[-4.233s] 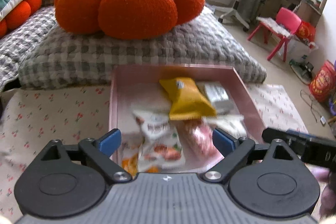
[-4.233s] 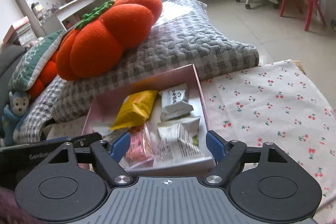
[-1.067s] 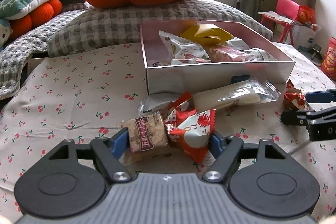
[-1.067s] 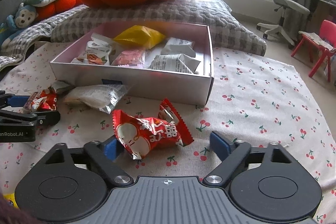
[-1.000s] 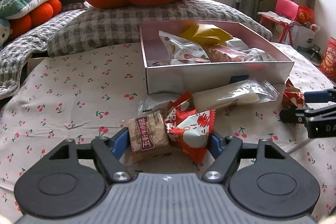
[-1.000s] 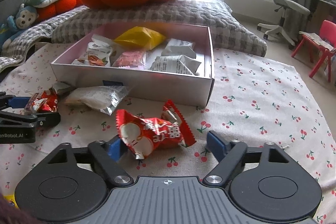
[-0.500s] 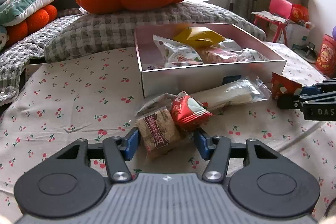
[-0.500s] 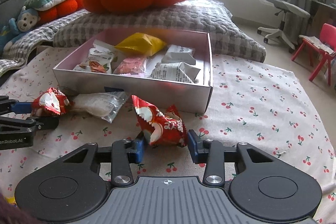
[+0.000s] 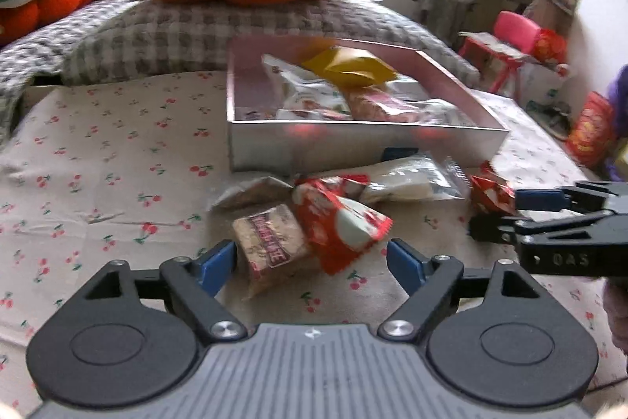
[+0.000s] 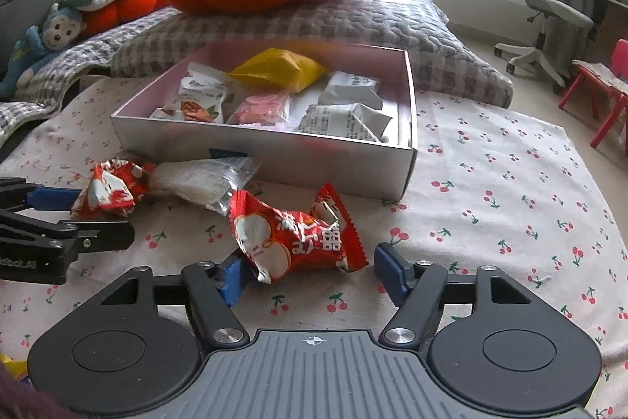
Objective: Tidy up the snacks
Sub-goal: 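Carry both red candies into the pink box and open both grippers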
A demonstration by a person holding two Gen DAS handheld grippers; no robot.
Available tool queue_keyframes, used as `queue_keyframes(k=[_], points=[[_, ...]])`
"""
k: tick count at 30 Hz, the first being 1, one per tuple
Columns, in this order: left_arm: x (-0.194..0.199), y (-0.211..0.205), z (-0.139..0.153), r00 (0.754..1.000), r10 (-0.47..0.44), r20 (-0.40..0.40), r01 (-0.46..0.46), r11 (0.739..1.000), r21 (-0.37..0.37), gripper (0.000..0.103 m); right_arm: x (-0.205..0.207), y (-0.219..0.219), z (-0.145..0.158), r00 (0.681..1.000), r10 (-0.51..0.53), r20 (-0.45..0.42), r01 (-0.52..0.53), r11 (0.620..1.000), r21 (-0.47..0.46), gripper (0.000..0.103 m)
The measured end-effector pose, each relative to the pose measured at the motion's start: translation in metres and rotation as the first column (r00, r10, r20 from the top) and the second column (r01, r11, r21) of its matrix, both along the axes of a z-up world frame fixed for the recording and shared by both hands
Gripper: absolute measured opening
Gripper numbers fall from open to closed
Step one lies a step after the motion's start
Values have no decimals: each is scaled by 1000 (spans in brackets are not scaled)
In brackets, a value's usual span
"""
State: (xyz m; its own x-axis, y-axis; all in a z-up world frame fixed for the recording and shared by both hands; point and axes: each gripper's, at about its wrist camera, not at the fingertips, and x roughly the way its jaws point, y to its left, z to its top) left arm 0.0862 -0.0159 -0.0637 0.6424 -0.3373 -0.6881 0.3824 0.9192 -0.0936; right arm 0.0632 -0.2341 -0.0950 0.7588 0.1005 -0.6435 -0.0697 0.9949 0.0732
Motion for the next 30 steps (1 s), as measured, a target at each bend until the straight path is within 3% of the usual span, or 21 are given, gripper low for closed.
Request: queue_keyframes(k=[4,8,12,15,22,25,30], points=[[-3,-5,6,999,28,27,-29,999,20,81,1,5,2,1000,7,11,-7,1000,-21,72],[-11,-13,11,993,9,118,-20,996,85,81,1,8,3,1000,1,18,0,999,-39,72],[-16,-20,13,988,-35,153,21,995,95,78,2,9,4,1000,4,25,-3,999,-45,72],[-14,-25,11,988,-55,147,40,994,104,69,2,10,5,1000,5,29,-3,999,-50,69],[-18,-32,10,986,-88,143,72,991,116,45,-1,13,8,999,16,48,-13,998,-65,52],[-18,-33,9,986,-93,141,77,990,117,40,-2,13,10,998,17,59,-13,997,-71,44],[-18,-28,12,988,-80,131,67,993,96,35,0,12,13,999,12,43,-9,998,-65,42]])
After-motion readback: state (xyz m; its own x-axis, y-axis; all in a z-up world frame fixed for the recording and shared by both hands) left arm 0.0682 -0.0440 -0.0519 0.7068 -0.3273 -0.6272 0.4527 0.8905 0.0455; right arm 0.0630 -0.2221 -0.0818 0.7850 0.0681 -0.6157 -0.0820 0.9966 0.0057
